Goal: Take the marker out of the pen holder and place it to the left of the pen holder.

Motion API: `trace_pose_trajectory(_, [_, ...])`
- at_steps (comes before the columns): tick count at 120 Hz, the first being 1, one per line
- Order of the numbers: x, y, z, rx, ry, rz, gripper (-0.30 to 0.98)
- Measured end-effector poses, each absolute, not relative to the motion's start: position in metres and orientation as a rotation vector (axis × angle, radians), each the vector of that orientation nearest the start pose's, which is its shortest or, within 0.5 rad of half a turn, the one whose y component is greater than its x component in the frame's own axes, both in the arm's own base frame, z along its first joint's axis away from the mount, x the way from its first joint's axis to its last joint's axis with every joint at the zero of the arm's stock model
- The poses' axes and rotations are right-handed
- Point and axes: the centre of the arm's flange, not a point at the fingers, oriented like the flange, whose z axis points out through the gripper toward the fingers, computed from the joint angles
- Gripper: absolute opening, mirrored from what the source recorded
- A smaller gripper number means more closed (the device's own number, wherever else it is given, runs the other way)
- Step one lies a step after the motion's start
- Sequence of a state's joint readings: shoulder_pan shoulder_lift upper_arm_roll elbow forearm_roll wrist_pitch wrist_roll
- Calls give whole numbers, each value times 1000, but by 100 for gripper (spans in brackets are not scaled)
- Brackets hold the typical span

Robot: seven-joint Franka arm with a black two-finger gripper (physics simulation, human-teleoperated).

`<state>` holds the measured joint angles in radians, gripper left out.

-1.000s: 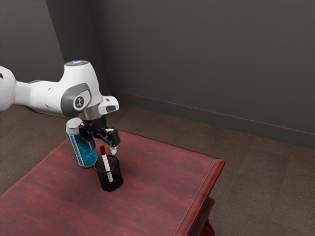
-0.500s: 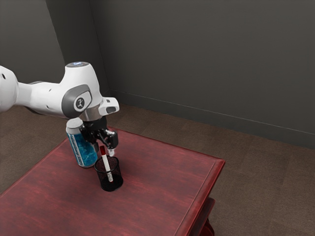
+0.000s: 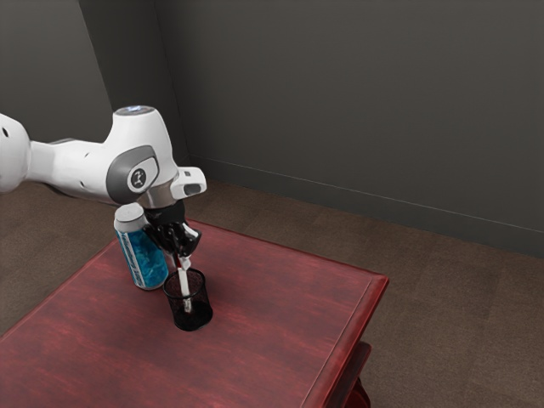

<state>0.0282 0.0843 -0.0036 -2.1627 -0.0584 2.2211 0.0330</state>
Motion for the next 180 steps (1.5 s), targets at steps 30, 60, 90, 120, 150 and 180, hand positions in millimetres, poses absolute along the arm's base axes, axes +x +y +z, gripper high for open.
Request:
trace_pose_trajectory(30, [530,1,430,-3153,-6,-162,-8])
trace_pose_trajectory(60, [483,-8,525,-3064,39,-361,-9])
trace_pose_trajectory(90, [407,37,553,-3042,-218,-319,-9])
trace_pose_trajectory(120, [388,118,529,-3026,-613,-159,-9])
trace_pose_trajectory(150, [415,147,481,-3035,-691,-66,-9])
trace_pose_trajectory(180, [438,163,453,-3053,-691,-57,-9])
